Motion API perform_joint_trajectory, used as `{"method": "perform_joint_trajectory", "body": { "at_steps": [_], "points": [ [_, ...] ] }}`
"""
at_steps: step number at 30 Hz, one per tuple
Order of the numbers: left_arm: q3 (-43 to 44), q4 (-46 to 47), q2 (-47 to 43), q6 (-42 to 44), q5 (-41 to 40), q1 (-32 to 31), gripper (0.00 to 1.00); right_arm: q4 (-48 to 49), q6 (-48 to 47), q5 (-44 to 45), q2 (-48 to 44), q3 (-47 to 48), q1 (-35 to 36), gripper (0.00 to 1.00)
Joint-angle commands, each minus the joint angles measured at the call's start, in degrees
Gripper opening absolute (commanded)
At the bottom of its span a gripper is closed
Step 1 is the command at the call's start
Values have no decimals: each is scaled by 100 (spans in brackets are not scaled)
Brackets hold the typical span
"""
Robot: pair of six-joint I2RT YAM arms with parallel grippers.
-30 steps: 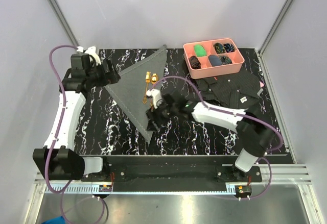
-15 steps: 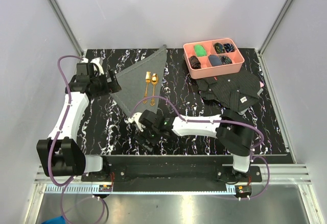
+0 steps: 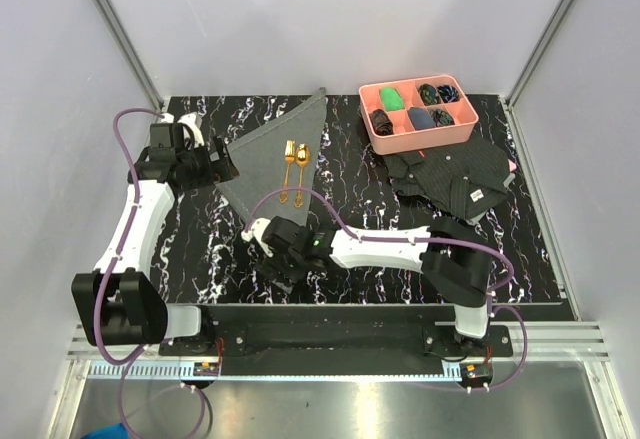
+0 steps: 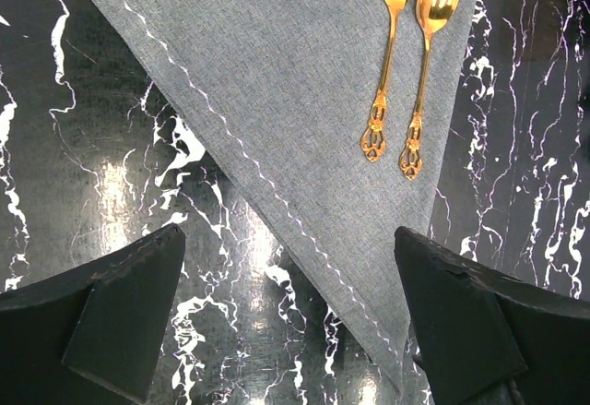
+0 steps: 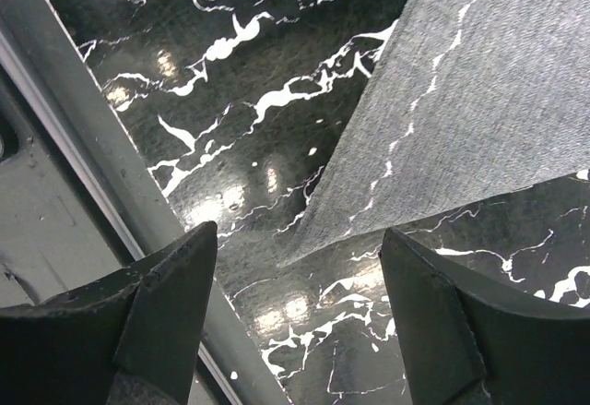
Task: Fold the napkin, place the utensils inside, and roll it up
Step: Fold the napkin
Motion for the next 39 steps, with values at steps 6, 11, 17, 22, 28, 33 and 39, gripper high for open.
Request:
{"method": "perform_joint_trajectory", "body": {
  "at_steps": [6,11,17,22,28,33,39],
  "points": [
    [-22,266,107,9,241,29,99,-21,-206,-238,201,68,132,74],
    [-22,274,168,-8,320,20,99,23,-250,-203,306,76,159,72],
    [-22,274,177,-8,347,29,99,14,-409,-115,518,77,150,64],
    [-13,265,177,-8,382,29,99,-30,-356,175,518,-29,150,53],
    [-22,274,186,1,391,29,99,-74,-347,281,658,-64,159,45],
    [-4,266,168,1,382,29,99,-170,-408,123,729,-12,150,35],
    [-4,257,116,9,356,29,99,-214,-426,-518,580,32,159,14]
  ]
}}
